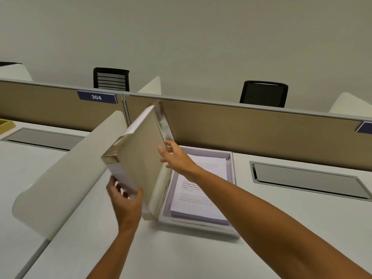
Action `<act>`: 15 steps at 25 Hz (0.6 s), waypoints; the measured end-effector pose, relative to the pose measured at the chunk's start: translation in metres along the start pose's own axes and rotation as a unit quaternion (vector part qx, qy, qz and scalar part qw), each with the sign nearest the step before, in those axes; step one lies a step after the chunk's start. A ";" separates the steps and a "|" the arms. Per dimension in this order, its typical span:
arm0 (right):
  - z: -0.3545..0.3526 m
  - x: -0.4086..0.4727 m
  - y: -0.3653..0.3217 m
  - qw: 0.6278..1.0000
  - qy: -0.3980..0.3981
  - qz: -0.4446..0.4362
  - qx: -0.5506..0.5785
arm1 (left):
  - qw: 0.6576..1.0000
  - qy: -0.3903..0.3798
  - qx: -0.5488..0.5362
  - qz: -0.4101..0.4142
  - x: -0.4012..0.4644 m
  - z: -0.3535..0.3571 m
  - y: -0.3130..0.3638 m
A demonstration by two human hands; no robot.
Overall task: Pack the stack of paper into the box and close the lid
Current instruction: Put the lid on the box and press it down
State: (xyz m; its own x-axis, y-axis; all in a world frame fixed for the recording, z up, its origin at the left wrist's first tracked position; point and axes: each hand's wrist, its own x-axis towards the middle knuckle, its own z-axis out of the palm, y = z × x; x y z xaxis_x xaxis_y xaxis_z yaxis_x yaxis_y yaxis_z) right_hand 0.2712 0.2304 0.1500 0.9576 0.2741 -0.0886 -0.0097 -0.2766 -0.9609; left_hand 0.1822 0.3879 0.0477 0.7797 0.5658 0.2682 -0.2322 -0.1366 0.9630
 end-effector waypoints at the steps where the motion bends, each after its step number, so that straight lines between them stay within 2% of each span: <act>1: 0.000 -0.001 -0.006 0.998 0.005 0.018 0.053 | 1.000 -0.027 0.005 0.013 -0.005 0.006 0.005; 5: -0.009 -0.010 -0.023 0.963 0.031 0.088 0.253 | 0.993 -0.099 0.029 0.059 -0.036 0.023 0.011; 7: -0.019 -0.015 -0.026 0.941 0.059 0.112 0.314 | 0.989 -0.121 0.038 0.075 -0.050 0.029 0.010; 10: -0.038 -0.022 -0.024 0.935 0.102 0.138 0.309 | 0.973 -0.194 0.062 0.106 -0.058 0.032 0.008; 13: -0.058 -0.029 -0.013 0.941 0.146 0.176 0.249 | 0.928 -0.301 0.129 0.175 -0.052 0.025 -0.005; 15: -0.069 -0.036 -0.002 0.946 0.166 0.190 0.205 | 0.910 -0.332 0.161 0.190 -0.041 0.021 -0.014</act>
State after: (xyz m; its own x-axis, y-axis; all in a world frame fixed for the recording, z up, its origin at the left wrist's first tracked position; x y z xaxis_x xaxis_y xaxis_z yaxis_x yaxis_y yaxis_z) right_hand 0.2569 0.1575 0.1731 0.8992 -0.0958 -0.4270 -0.4179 0.1017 -0.9028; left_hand 0.1662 0.3496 0.0239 0.8827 -0.1729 0.4370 -0.4597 -0.5108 0.7264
